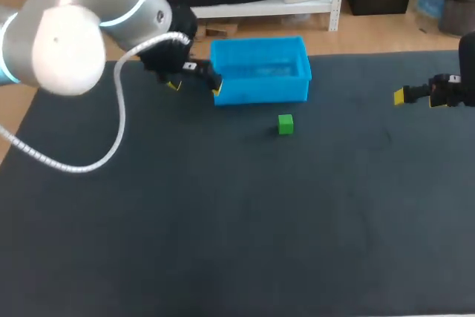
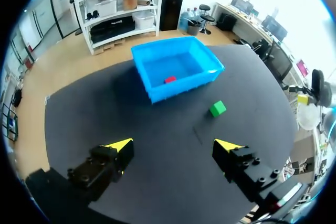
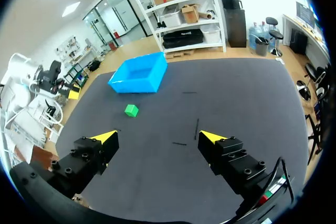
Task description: Use the left arm to pick the red cube and place it into the blue plastic box first, then use the right arm to grasp the green cube and put it into the same blue plastic box after the first action is fully finished.
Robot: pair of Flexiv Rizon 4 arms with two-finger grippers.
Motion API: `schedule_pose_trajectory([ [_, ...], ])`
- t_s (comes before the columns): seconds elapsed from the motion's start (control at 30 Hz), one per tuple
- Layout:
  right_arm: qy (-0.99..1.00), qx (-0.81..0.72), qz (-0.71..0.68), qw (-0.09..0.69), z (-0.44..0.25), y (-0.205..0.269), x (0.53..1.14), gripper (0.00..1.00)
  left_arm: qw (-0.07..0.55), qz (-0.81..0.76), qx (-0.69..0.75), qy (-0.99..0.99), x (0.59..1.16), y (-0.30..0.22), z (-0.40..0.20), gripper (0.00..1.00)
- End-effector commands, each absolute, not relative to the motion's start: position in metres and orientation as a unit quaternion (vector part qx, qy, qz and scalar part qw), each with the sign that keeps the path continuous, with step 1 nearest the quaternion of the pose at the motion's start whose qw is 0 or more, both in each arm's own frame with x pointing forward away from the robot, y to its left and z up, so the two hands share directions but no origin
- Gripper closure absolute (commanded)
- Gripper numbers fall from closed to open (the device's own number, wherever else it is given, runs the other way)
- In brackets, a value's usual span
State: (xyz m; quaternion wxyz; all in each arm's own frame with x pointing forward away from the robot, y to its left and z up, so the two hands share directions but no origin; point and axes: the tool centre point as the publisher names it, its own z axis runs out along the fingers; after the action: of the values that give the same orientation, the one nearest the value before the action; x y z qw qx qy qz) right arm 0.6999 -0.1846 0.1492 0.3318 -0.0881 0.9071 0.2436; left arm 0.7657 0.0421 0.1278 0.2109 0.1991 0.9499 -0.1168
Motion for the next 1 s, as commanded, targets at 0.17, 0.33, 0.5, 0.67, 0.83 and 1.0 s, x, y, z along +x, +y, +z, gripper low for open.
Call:
schedule_pose_trajectory([
  [0.17, 0.907, -0.089, 0.244, 0.331, 0.149, -0.185, 0.7, 0.0, 0.324, -0.162, 0.178, 0.915, 0.736, 0.063, 0.116, 0.0],
  [0.33, 0.907, -0.089, 0.244, 0.331, 0.149, -0.185, 0.7, 0.0, 0.319, -0.181, 0.18, 0.913, 0.739, 0.068, 0.12, 0.0],
  [0.5, 0.907, -0.089, 0.244, 0.331, 0.149, -0.185, 0.7, 0.0, 0.314, -0.185, 0.193, 0.911, 0.742, 0.069, 0.123, 0.0],
  [0.67, 0.907, -0.089, 0.244, 0.331, 0.149, -0.185, 0.7, 0.0, 0.306, -0.188, 0.206, 0.91, 0.744, 0.068, 0.125, 0.0],
  [0.83, 0.907, -0.089, 0.244, 0.331, 0.149, -0.185, 0.7, 0.0, 0.298, -0.197, 0.212, 0.91, 0.745, 0.07, 0.126, 0.0],
  [1.0, 0.907, -0.089, 0.244, 0.331, 0.149, -0.185, 0.7, 0.0, 0.296, -0.184, 0.224, 0.91, 0.744, 0.071, 0.128, 0.0],
])
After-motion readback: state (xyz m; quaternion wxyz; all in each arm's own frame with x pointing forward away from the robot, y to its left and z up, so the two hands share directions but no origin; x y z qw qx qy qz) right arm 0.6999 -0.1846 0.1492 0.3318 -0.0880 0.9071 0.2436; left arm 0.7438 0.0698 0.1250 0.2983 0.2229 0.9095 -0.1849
